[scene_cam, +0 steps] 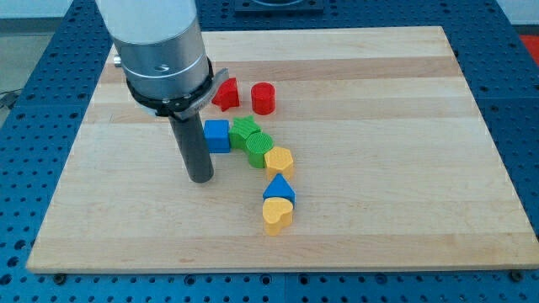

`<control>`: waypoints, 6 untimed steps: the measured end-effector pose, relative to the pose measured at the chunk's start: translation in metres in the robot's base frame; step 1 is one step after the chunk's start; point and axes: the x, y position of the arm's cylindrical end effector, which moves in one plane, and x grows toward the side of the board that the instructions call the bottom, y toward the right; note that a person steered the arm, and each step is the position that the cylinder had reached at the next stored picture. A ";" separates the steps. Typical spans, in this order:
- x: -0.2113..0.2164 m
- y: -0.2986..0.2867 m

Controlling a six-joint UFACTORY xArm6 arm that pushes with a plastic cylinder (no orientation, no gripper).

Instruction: Slide the green circle to the top of the yellow hexagon

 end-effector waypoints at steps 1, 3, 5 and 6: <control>-0.006 0.033; -0.011 0.038; -0.030 0.053; -0.031 0.070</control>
